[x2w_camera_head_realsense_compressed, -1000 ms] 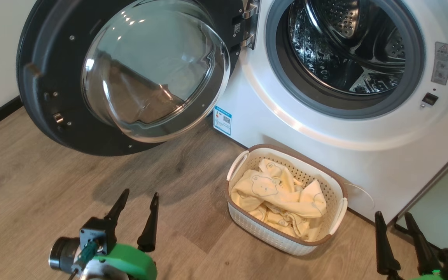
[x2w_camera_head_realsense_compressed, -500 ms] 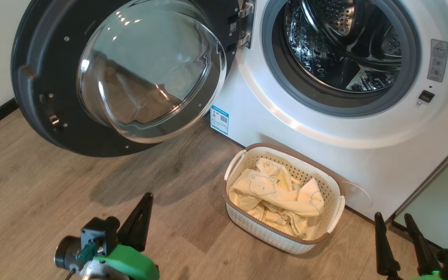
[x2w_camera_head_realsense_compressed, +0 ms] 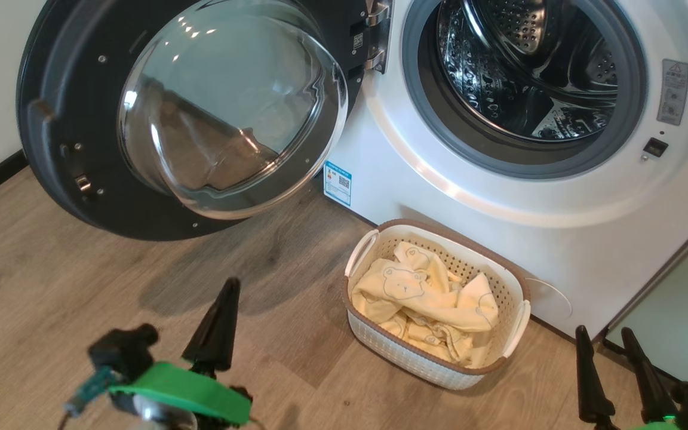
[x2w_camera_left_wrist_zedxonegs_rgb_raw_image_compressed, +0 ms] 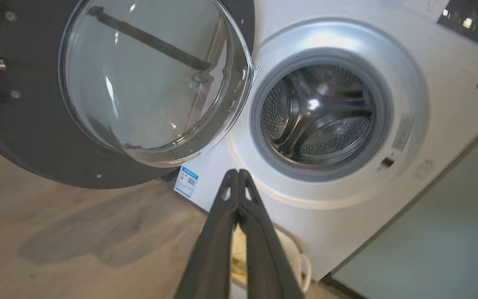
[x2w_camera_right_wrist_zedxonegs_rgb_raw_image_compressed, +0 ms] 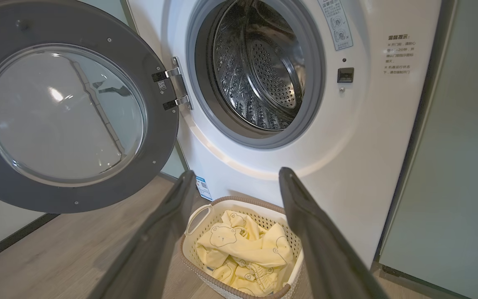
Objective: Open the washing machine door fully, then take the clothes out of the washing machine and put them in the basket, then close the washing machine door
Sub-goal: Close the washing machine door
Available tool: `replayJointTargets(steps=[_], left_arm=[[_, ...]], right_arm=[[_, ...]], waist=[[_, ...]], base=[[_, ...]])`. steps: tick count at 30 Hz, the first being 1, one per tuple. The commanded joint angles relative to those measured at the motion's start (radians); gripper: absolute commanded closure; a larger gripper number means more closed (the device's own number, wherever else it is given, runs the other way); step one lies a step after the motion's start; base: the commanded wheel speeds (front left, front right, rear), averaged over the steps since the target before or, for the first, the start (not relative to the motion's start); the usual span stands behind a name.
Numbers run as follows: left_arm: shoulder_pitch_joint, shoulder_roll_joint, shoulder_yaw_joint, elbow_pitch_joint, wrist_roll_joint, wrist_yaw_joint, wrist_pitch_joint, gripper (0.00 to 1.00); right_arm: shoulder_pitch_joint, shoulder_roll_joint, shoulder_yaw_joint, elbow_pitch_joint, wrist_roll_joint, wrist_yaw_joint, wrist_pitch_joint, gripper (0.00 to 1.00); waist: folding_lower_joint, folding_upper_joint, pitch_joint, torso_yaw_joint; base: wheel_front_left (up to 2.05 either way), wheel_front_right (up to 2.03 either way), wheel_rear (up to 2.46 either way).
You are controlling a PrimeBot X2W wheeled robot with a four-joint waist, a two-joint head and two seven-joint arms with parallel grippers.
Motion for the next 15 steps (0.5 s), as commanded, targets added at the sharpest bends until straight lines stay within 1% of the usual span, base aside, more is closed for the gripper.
replayJointTargets(steps=[1,3,7,12,15], left_arm=[[-0.056,-0.003,0.044,-0.052,-0.064,-0.015,-0.012,1.00],[-0.071,-0.008,0.061,-0.091,-0.191,-0.033,-0.019,1.00],[-0.096,-0.004,0.094,-0.189,-0.451,-0.041,-0.022,1.00],[-0.125,0.041,0.173,-0.327,-0.721,-0.041,-0.031,1.00],[-0.150,0.090,0.251,-0.397,-0.815,-0.041,-0.035,1.00]], right_arm=[[-0.034,-0.016,0.017,-0.033,-0.005,0.000,-0.007,0.00],[-0.035,-0.016,0.017,-0.032,-0.007,0.000,-0.007,0.00],[-0.034,-0.016,0.016,-0.033,-0.010,0.000,-0.007,0.00],[-0.030,-0.016,0.014,-0.035,-0.010,0.000,-0.007,0.00],[-0.028,-0.016,0.014,-0.036,-0.012,0.000,-0.007,0.00]], waist=[[0.0000,0.0000,0.001,0.000],[0.0000,0.0000,0.001,0.001],[0.0000,0.0000,0.000,0.001],[0.0000,0.0000,-0.002,0.004],[0.0000,0.0000,0.000,0.005]], base=[[0.00,0.00,0.00],[0.00,0.00,0.00],[0.00,0.00,0.00],[0.00,0.00,0.00],[0.00,0.00,0.00]])
